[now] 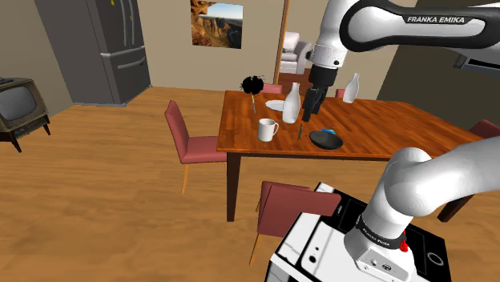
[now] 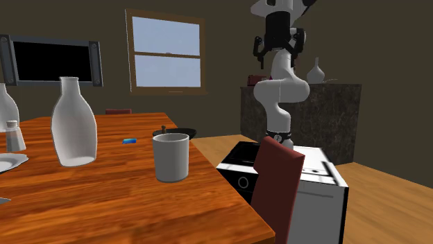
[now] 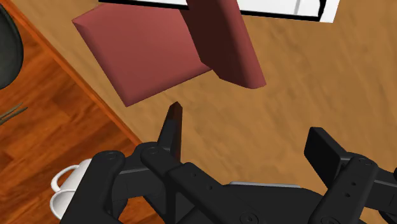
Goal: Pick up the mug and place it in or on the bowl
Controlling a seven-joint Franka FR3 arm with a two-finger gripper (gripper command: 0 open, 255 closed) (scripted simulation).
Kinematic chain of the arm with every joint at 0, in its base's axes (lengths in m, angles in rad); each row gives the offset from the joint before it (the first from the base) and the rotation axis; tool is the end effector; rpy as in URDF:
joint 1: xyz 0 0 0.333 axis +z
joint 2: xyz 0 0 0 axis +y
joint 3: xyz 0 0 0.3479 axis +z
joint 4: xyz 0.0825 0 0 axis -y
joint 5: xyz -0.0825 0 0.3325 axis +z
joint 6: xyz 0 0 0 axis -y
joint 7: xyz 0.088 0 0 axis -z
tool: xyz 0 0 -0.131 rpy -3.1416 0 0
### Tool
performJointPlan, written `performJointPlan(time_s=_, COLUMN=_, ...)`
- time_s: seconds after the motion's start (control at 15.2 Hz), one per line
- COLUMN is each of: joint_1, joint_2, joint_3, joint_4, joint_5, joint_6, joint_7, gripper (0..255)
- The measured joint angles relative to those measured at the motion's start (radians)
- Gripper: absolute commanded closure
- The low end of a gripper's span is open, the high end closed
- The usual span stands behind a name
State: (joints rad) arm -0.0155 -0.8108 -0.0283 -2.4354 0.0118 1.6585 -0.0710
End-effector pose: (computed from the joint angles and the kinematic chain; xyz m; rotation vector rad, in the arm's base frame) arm 0.2333 -0.0116 0.5690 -3.1102 -0.0542 -0.0550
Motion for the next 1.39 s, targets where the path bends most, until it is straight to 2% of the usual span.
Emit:
performJointPlan(time_s=0.13, joint_1=-0.001, joint_2=0.011, joint_3=-0.005, joint_4=-0.003, joint_5=-0.004, joint_6=0.014, joint_7=-0.008, gripper=0)
performJointPlan(time_s=0.59, joint_1=-0.016, joint_2=0.197, joint_3=-0.082, joint_4=0.006, joint_5=-0.062, joint_6=0.197, joint_7=-0.123, gripper=0)
performJointPlan(time_s=1.19, joint_1=-0.023, joint_2=0.515, joint_3=-0.176, joint_4=0.122, joint_5=-0.083, joint_6=0.415, joint_7=-0.278, gripper=0)
performJointPlan(time_s=1.39, joint_1=-0.022, joint_2=0.630, joint_3=-0.199, joint_4=0.195, joint_5=-0.071, joint_6=0.463, joint_7=-0.330, gripper=0)
